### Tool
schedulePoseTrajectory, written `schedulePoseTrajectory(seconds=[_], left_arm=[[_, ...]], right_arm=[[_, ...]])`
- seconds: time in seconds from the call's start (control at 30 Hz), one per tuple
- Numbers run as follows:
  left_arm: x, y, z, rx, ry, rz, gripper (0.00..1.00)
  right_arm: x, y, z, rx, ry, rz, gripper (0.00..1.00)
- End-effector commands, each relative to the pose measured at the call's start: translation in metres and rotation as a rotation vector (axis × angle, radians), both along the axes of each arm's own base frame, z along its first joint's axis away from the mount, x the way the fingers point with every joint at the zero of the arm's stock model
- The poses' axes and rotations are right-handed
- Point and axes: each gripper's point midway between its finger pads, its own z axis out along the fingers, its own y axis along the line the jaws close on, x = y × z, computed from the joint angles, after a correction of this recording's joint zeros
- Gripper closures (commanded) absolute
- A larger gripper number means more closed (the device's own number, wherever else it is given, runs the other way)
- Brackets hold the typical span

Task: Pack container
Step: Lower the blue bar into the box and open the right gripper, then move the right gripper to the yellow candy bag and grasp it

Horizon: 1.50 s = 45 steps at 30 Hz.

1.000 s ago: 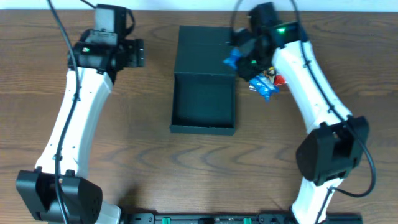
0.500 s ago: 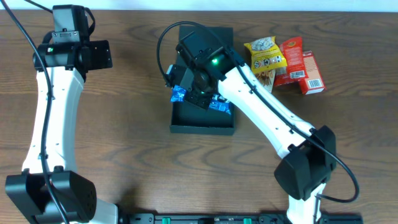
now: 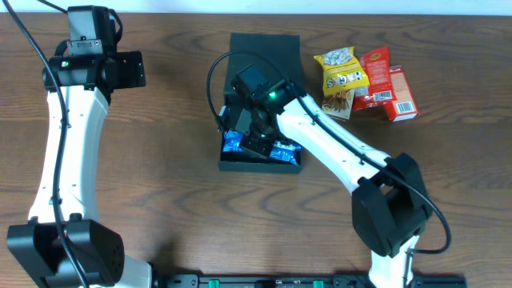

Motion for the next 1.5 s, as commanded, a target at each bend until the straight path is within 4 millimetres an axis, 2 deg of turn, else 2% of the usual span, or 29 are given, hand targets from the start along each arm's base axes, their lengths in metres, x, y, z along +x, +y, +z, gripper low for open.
schedulePoseTrajectory(seconds=[0.0, 0.33, 0.7, 0.93, 1.0, 1.07, 1.13, 1.2, 1.27, 1.33, 1.37, 1.43, 1.47], left_arm=[[0.001, 0.002, -0.006, 0.0, 0.015, -0.003, 0.05], [0.004, 0.002, -0.004, 0.003, 0.002, -0.006, 0.05], [0.006, 0.002, -0.002, 0.005, -0.009, -0.009, 0.05], [0.006, 0.002, -0.002, 0.006, -0.012, -0.009, 0.05], [0.006, 0.002, -0.002, 0.006, -0.012, -0.009, 0.05], [0.006, 0.002, -0.002, 0.005, -0.012, -0.009, 0.05], [0.006, 0.002, -0.002, 0.005, -0.012, -0.009, 0.05], [0.006, 0.002, -0.002, 0.004, -0.011, -0.009, 0.06], [0.006, -0.002, -0.003, -0.014, -0.008, -0.022, 0.05], [0.006, -0.005, -0.004, -0.032, -0.006, -0.035, 0.05], [0.006, -0.008, -0.004, -0.043, -0.007, -0.042, 0.06], [0.007, -0.01, -0.005, -0.054, -0.008, -0.046, 0.06], [0.007, -0.01, -0.005, -0.057, -0.008, -0.048, 0.07]], right_arm=[[-0.006, 0.001, -0.007, 0.012, 0.028, 0.015, 0.6], [-0.007, 0.002, -0.01, 0.012, 0.027, 0.018, 0.6], [-0.006, 0.002, -0.009, 0.014, 0.025, 0.018, 0.44], [-0.004, 0.004, -0.009, 0.02, 0.014, 0.018, 0.44], [0.0, 0.003, -0.007, 0.013, -0.004, 0.015, 0.5], [0.009, 0.001, -0.004, -0.002, -0.041, -0.015, 0.65], [0.032, -0.005, 0.002, -0.028, -0.114, -0.147, 0.89], [0.055, -0.015, 0.012, -0.041, -0.179, -0.269, 0.95], [0.079, -0.032, 0.021, -0.043, -0.234, -0.386, 0.82], [0.098, -0.051, 0.025, -0.033, -0.254, -0.5, 0.73], [0.11, -0.069, 0.025, -0.023, -0.252, -0.586, 0.65], [0.123, -0.098, 0.025, -0.01, -0.23, -0.712, 0.53], [0.124, -0.104, 0.024, 0.011, -0.199, -0.731, 0.42]])
